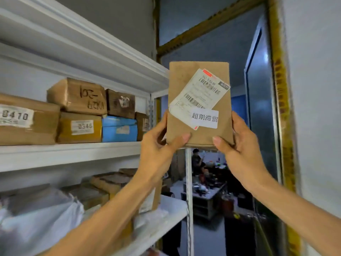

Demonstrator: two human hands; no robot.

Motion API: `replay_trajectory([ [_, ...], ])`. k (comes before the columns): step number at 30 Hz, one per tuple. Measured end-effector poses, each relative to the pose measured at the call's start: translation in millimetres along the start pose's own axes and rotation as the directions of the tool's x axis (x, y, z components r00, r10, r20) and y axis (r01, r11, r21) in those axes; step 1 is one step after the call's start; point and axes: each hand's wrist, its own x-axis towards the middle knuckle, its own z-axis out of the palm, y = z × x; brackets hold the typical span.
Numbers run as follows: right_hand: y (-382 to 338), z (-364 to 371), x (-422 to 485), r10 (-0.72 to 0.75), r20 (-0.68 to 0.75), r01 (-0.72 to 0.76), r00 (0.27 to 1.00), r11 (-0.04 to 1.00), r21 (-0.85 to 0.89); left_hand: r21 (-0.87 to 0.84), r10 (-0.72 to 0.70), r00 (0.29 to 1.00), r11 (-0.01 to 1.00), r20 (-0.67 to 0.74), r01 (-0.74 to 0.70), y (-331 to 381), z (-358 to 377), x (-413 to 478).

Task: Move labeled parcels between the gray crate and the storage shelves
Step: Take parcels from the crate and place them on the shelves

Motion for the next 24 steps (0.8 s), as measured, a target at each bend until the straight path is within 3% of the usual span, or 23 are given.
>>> replay_trajectory([
  [4,15.4,-70.8,-42.5,0.089,-0.125,-0.113,0.988,0.974,-0.197,-0.205,-0.084,0.990,0.973,0.112,0.105,-36.7,76.9,-20.5],
  [10,24.5,-194.1,-122.7,0.147,-0.376,-0.303,0.915,0.866,-0.399,-0.361,-0.164,0.927,0.887,0.336,0.287,-86.2,216.8,-75.8],
  [17,11.6,-324.6,-231.6,0.117,-0.636,-0.550,0.763,0.634,-0.543,-0.410,-0.172,0.760,0.757,0.626,0.509,-100.9,389.1,-161.6],
  [24,-2.3,-416.7,-309.7,0.076,-0.801,-0.717,0.594,0.501,-0.484,-0.390,-0.090,0.599,0.680,0.795,0.620,-91.5,519.4,-230.6],
])
